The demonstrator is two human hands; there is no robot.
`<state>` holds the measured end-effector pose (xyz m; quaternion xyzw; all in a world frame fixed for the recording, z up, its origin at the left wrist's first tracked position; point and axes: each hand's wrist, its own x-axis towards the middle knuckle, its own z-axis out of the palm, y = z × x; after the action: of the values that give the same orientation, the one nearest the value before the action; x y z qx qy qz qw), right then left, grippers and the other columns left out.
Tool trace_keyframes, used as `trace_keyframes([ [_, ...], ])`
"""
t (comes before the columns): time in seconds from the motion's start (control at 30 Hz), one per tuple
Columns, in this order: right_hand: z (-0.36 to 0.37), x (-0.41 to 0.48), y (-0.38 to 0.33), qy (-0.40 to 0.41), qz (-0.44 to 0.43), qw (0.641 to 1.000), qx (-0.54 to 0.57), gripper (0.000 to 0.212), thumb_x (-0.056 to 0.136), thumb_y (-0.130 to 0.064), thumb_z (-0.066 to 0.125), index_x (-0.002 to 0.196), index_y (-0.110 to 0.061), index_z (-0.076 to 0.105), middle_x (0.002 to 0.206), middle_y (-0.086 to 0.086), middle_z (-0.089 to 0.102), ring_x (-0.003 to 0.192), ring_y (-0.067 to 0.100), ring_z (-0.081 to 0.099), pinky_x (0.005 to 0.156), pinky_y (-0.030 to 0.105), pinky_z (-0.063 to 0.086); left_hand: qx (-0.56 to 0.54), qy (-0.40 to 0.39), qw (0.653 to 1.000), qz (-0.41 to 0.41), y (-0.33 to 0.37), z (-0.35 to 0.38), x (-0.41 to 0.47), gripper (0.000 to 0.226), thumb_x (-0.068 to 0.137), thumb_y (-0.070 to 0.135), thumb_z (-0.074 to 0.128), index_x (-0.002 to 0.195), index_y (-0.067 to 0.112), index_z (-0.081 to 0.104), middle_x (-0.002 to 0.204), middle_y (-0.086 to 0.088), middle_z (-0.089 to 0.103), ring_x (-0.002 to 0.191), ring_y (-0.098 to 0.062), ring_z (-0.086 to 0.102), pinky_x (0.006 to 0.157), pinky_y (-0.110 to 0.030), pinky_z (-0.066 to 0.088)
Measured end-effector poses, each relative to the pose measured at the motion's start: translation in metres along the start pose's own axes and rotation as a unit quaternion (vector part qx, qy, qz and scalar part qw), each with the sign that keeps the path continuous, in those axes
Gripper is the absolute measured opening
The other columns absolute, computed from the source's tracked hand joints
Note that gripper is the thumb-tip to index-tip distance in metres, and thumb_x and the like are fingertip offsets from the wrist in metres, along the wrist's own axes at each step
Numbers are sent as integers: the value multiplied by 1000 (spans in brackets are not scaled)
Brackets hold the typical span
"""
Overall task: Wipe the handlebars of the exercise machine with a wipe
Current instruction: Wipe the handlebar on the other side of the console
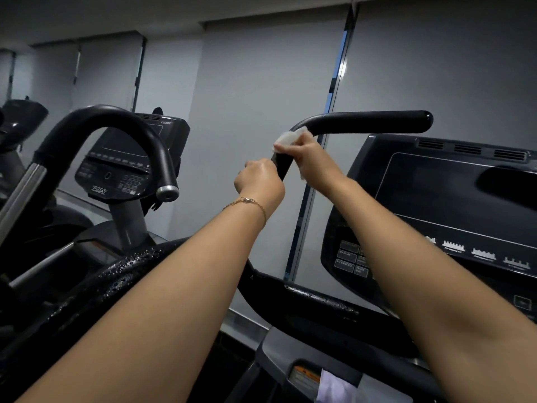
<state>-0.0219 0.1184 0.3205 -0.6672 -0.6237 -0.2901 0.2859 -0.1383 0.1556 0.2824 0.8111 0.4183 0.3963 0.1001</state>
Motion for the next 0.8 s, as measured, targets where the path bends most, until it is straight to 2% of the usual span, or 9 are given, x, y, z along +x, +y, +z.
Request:
trace_keyframes([
  [0.07,-5,6,-3,12,-24,999,-18,30,85,-43,59,86,-20,40,84,0,49,68,14,48,62,30,36,9,-18,1000,-6,-3,-2,-2,31,89,9,53,120,7,50,113,-11,54,94,-23,55,66,-26,37],
  [0.17,0,-2,-9,-27,-67,996,-49,6,96,-32,46,101,-29,48,105,-3,35,68,1,38,59,21,30,39,-49,998,-11,-9,-3,-8,27,90,11,56,117,10,52,85,-3,47,69,-17,44,47,-24,25],
  [0.27,7,-8,-7,-104,-48,993,-32,33,98,-14,40,84,-44,43,97,-6,29,72,7,35,62,22,26,57,-47,997,-1,-14,-3,-12,27,90,13,57,117,11,52,77,-1,42,58,-14,36,45,-24,20],
  [0.33,1,-3,-10,-77,-23,996,-47,44,95,-6,38,78,-46,36,99,-3,32,83,16,35,70,26,25,51,-43,998,7,-16,-3,-13,26,91,13,57,116,10,52,86,-3,45,68,-18,42,45,-24,20],
  [0.43,3,-2,-12,-14,-43,996,-73,14,95,-20,43,105,-21,53,99,-4,40,84,16,44,76,32,34,41,-36,998,7,-17,-2,-13,25,91,14,58,115,8,52,92,-6,48,82,-21,43,45,-24,21],
  [0.5,13,-14,-14,-59,-85,985,-136,38,96,-9,37,131,-16,48,120,7,38,103,27,45,84,38,39,40,-33,999,3,-17,-1,-12,24,91,14,57,114,8,53,83,-4,46,81,-20,43,45,-24,21],
  [0.57,17,-23,-13,-76,-106,974,-186,51,94,1,34,140,-20,39,133,12,32,112,32,43,79,34,37,45,-37,998,-2,-17,0,-12,24,92,15,56,114,8,53,81,-3,44,77,-19,43,44,-23,22],
  [0.7,10,-14,-13,-48,-63,989,-122,47,96,-4,37,139,-24,42,123,8,31,100,25,43,71,29,29,44,-36,998,-7,-18,1,-12,23,92,15,57,113,7,53,72,-2,42,64,-17,43,44,-23,22],
  [0.8,14,-22,-21,-61,-56,986,-142,50,95,-2,36,141,-22,39,126,11,31,98,24,40,71,31,30,41,-29,999,-3,-17,1,-14,24,93,15,56,116,7,52,92,-5,56,81,-20,50,44,-23,22],
])
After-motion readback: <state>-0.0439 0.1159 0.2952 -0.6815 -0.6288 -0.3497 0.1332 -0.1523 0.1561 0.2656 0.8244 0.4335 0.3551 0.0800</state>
